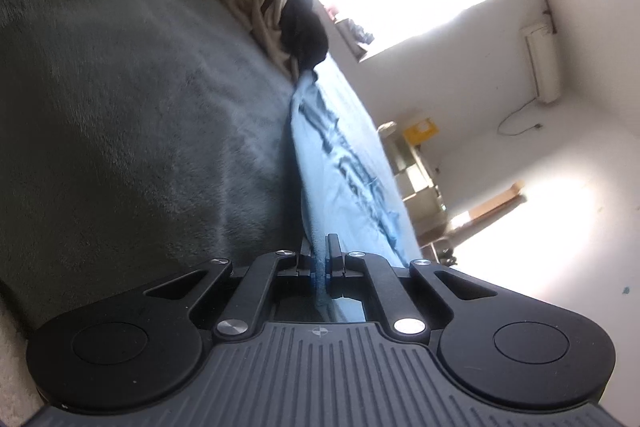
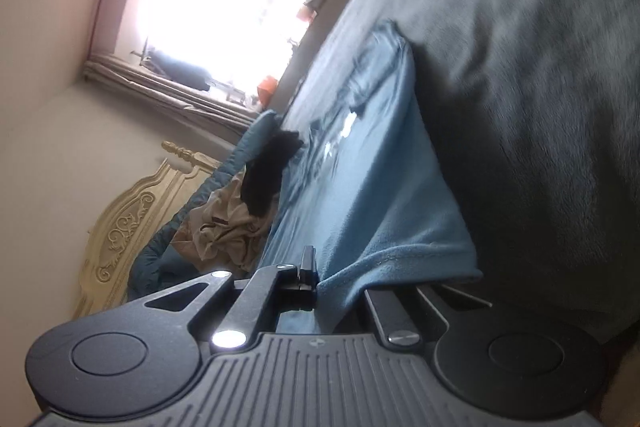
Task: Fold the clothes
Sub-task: 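Lower the folded hem with the right gripper while the left gripper pinches the shirt side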
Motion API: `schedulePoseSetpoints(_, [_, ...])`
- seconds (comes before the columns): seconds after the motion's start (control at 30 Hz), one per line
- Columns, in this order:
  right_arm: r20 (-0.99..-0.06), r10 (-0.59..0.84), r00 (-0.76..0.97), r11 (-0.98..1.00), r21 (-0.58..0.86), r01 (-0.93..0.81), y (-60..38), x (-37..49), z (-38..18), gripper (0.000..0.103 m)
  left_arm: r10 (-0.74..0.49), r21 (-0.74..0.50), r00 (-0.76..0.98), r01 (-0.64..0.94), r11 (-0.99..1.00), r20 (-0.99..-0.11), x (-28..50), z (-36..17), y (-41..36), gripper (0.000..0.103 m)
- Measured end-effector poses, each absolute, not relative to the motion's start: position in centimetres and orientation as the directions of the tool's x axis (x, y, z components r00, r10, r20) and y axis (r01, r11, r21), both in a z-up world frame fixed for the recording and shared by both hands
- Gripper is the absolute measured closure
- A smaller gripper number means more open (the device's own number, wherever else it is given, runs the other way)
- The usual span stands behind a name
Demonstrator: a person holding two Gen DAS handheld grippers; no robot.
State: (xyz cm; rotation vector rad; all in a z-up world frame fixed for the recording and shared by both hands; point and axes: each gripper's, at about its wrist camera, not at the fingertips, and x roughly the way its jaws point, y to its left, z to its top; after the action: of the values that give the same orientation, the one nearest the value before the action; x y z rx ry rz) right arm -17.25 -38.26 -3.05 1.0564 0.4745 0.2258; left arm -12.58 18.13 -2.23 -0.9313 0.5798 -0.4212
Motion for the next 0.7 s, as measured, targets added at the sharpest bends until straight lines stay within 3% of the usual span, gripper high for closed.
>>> schedulePoseSetpoints(0.7, [-0.256, 0.415, 0.873, 0.512, 0.859, 0.009, -36.7, -26.0, -0.1, 0.101, -0.54, -0.815, 0.818, 0.167, 0.554, -0.199, -20.8, 2.2, 19.6, 0.101])
